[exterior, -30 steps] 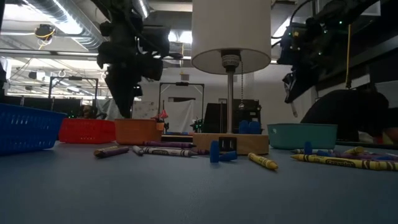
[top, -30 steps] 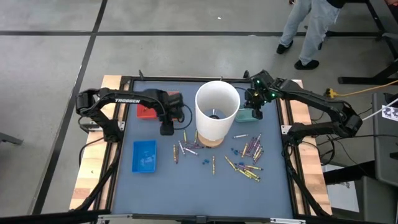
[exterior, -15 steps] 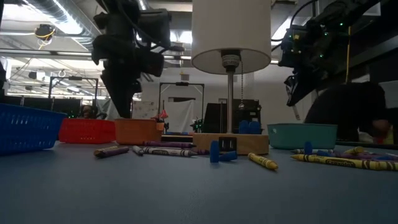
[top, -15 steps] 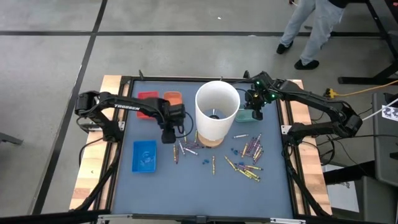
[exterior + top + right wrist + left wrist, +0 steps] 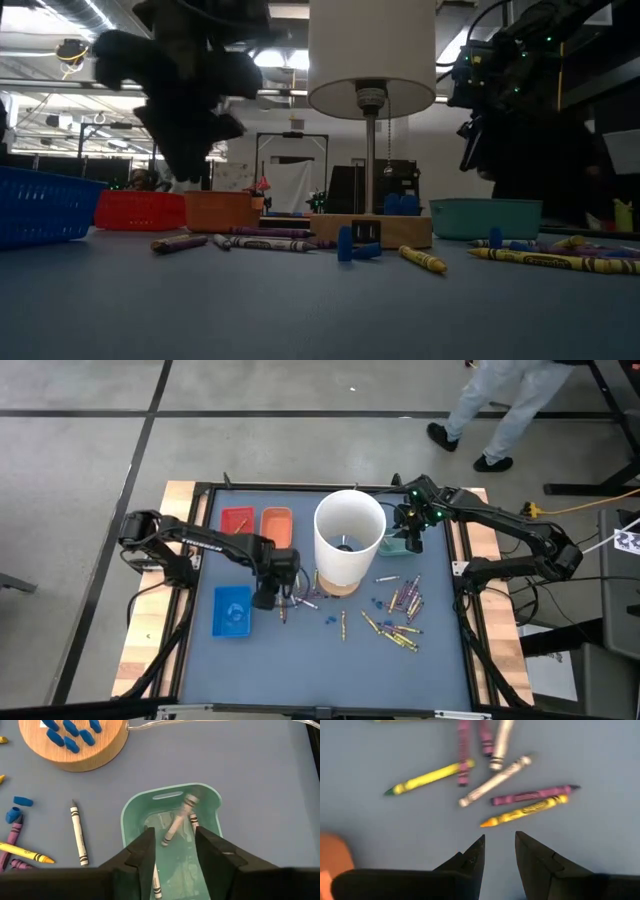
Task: Sort crayons
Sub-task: Put the yellow crayon into the blue bin
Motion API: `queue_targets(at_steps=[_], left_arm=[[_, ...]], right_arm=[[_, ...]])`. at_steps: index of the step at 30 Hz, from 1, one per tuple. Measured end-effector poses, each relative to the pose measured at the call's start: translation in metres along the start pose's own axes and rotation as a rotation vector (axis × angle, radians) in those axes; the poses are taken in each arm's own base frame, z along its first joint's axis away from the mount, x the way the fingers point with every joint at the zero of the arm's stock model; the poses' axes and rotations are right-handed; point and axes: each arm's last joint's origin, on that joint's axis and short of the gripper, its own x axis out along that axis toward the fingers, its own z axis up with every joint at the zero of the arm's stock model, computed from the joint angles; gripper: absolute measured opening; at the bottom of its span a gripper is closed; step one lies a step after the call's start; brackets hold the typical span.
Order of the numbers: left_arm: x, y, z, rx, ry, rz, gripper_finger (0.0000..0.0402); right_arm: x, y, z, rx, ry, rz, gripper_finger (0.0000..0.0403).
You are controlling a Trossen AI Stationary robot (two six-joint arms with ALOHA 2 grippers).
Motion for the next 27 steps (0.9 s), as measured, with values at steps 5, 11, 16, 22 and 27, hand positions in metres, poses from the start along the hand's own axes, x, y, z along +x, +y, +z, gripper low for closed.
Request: queue_targets(at_steps=[5, 11, 16, 22, 27], left_arm=[[0.002, -0.016, 0.005, 0.186, -0.033, 0.007, 0.0092], [0.003, -0.029, 0.007, 0.377, -0.033, 0.03, 0.0092], [0.007, -0.032, 0.009, 0.409, -0.04, 0.031, 0.0092], [0.026, -0.03, 0.012, 0.407, 0.01, 0.02, 0.0092], [0.041, -0.029, 0.012, 0.492, 0.054, 0.012, 0.0092]], right_arm=[[0.0, 0.0, 0.0, 0.0, 0.0, 0.0, 0.0146], [0.0, 0.0, 0.0, 0.0, 0.001, 0.0, 0.0147], [0.0, 0.0, 0.0, 0.0, 0.001, -0.001, 0.0147], [0.0, 0.0, 0.0, 0.0, 0.001, 0.0, 0.0147], [0.0, 0.0, 0.0, 0.001, 0.001, 0.002, 0.0147]])
